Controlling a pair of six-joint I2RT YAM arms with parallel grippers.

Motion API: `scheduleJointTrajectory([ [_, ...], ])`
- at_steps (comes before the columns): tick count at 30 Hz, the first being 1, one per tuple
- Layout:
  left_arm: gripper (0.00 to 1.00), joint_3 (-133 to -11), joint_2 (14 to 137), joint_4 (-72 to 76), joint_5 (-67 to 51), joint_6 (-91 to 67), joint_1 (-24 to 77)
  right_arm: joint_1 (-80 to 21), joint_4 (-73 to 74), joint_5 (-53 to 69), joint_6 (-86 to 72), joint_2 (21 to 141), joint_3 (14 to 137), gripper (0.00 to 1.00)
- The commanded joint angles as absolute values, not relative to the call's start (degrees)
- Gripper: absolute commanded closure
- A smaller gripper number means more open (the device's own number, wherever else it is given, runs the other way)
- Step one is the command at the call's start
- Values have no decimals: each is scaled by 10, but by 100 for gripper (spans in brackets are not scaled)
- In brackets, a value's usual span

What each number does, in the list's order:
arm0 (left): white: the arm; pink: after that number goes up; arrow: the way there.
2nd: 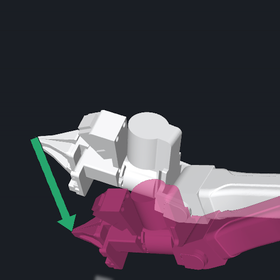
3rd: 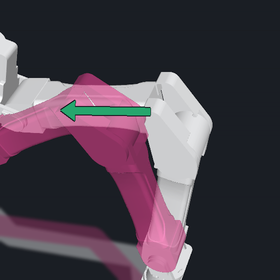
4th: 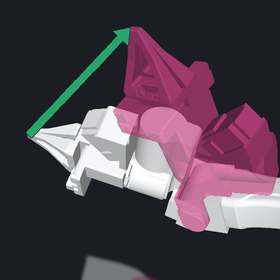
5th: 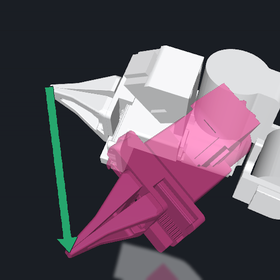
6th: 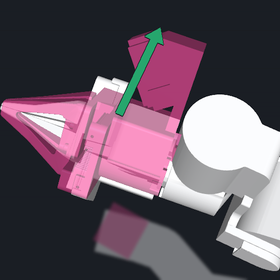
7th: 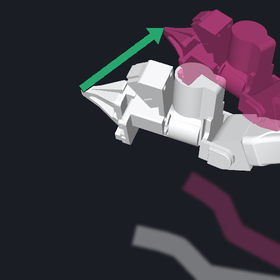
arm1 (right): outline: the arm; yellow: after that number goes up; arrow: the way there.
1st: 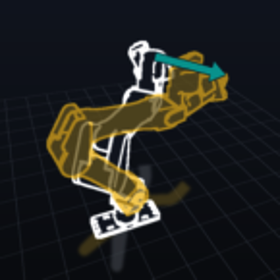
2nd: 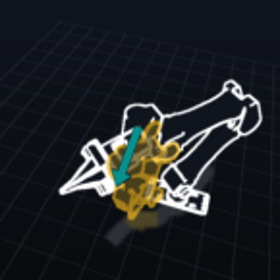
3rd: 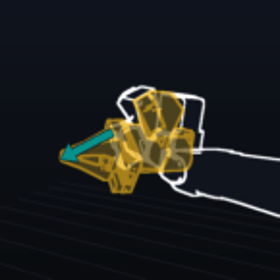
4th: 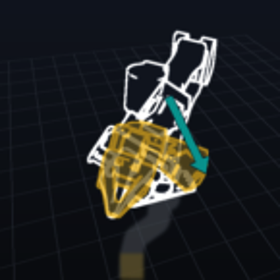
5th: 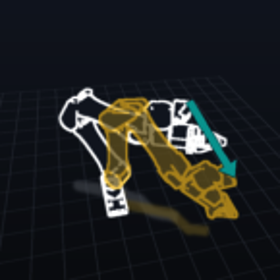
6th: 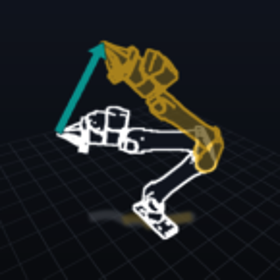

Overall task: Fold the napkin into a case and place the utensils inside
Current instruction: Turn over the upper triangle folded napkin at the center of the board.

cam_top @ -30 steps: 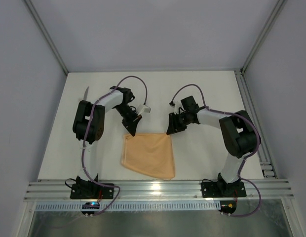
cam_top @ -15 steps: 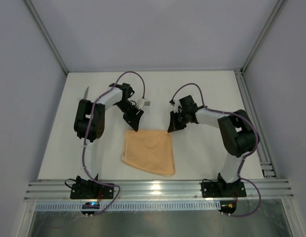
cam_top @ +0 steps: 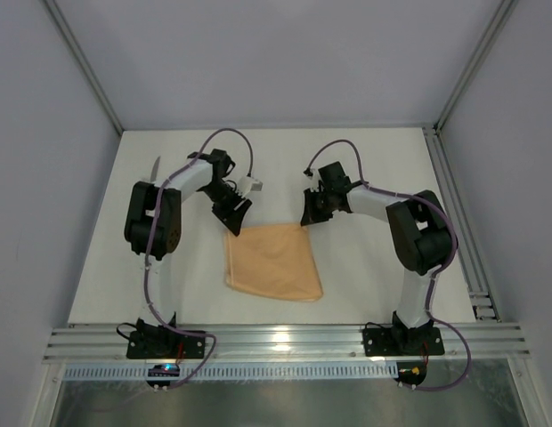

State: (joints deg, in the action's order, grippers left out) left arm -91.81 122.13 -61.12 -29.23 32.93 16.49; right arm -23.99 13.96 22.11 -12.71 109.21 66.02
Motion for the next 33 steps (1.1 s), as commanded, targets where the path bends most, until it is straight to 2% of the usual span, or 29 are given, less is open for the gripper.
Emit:
scheduleJointTrajectory([
  [1,48,-897,1197,-527,-231,293,165,-238,143,187,-137,1104,693,97],
  [5,64,-897,1202,-536,-234,290,169,-239,144,172,-145,1110,710,97],
  [9,75,-891,1208,-538,-229,290,171,-236,153,156,-144,1127,735,95],
  [13,90,-893,1212,-535,-227,280,171,-229,154,154,-137,1130,758,81],
  [17,96,-907,1218,-529,-232,249,164,-225,157,122,-99,1084,766,69],
  [18,97,-910,1219,-526,-232,243,162,-226,154,116,-82,1066,757,64],
  [19,100,-911,1219,-523,-233,226,155,-225,150,111,-75,1048,749,62],
  [24,100,-899,1202,-490,-243,164,126,-250,132,50,-40,898,657,59],
  [28,100,-860,1173,-465,-222,115,100,-356,113,-36,-23,825,592,57],
  [29,100,-839,1167,-461,-216,109,97,-413,105,-50,-25,820,585,57],
  [33,100,-786,1131,-450,-214,77,71,-525,87,-72,-65,830,573,57],
])
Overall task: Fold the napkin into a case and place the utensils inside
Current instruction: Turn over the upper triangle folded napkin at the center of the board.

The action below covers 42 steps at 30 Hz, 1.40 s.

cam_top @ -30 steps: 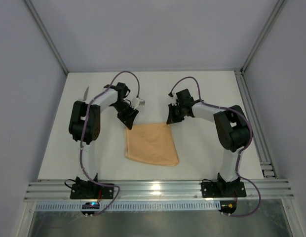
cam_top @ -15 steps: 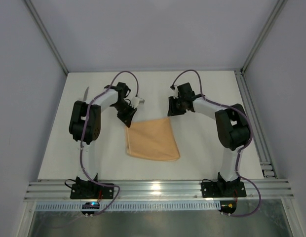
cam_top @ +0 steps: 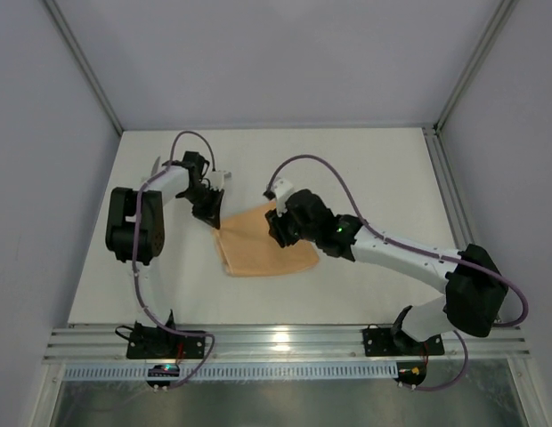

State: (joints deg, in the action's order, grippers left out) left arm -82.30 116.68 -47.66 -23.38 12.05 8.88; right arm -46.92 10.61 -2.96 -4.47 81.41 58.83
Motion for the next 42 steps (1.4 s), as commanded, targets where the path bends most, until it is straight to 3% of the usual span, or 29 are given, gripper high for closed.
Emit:
scheduleJointTrajectory([
  [1,100,-778,1124,-448,-215,70,58,-531,83,-59,-90,829,569,57],
  [7,100,-725,1077,-441,-221,22,4,-540,4,-40,-209,766,496,53],
  [12,100,-704,1053,-447,-230,11,4,-655,-24,-119,9,825,528,47],
  [20,100,-690,1029,-450,-223,13,4,-731,-4,-144,79,989,629,41],
  [28,100,-690,1027,-450,-221,23,4,-749,32,-163,132,1079,688,40],
  [42,100,-710,1063,-448,-197,54,4,-711,84,-145,181,1046,629,42],
])
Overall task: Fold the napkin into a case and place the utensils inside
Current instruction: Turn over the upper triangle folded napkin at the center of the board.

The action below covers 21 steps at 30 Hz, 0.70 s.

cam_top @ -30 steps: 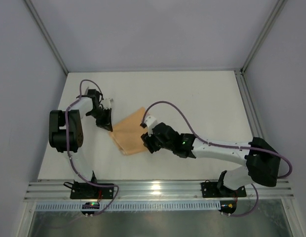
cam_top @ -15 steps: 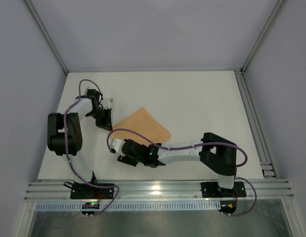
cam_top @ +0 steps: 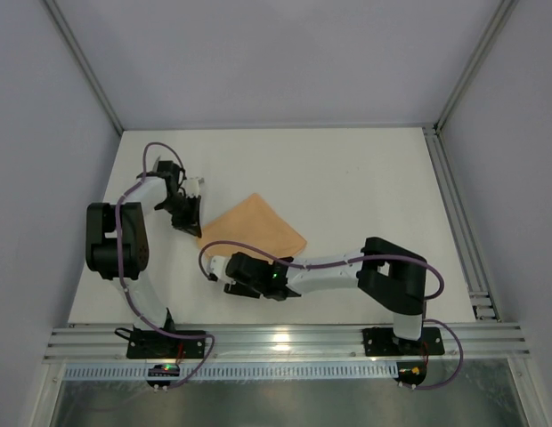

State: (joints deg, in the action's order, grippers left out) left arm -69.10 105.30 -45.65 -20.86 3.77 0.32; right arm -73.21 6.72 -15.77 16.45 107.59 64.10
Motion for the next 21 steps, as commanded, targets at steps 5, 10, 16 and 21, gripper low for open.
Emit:
scheduleJointTrajectory([
  [5,100,-723,1079,-448,-189,65,4,-672,91,-112,201,1049,627,45],
  [10,90,-720,1080,-447,-182,76,5,-667,102,-86,225,1058,633,48],
  [16,76,-735,1065,-448,-182,83,4,-657,112,-48,241,1055,635,68],
  [21,66,-750,1054,-468,-202,97,4,-643,131,-19,236,1054,650,89],
])
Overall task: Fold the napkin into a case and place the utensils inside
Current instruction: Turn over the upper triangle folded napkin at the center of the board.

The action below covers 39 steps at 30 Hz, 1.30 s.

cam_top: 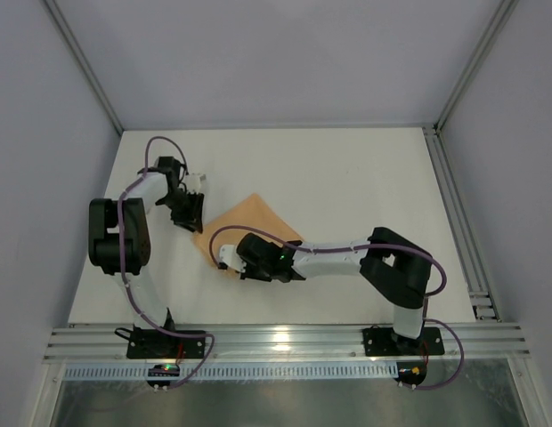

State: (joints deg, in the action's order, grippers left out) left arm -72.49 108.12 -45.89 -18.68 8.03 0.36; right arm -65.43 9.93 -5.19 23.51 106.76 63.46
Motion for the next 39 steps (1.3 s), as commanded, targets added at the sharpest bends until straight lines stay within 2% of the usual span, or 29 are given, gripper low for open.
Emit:
scheduleJointTrajectory([
  [1,64,-750,1046,-471,-207,99,4,-635,134,-12,235,1054,653,93],
  [5,61,-743,1015,-483,-252,136,4,-612,147,53,228,1051,672,97],
  [11,61,-710,949,-491,-308,213,4,-556,170,191,194,1063,698,97],
  [16,61,-654,858,-548,-337,431,5,-514,176,295,176,1082,703,97],
  [22,59,-567,749,-628,-377,746,5,-492,188,340,173,1103,729,97],
  [26,51,-520,714,-578,-413,782,9,-474,185,409,151,1122,748,97],
  [31,50,-492,714,-555,-397,780,26,-438,218,467,146,1150,783,96],
  [34,50,-484,709,-553,-397,780,26,-433,250,464,159,1166,796,90],
  [39,50,-475,709,-538,-404,758,26,-432,237,453,133,1172,795,65],
])
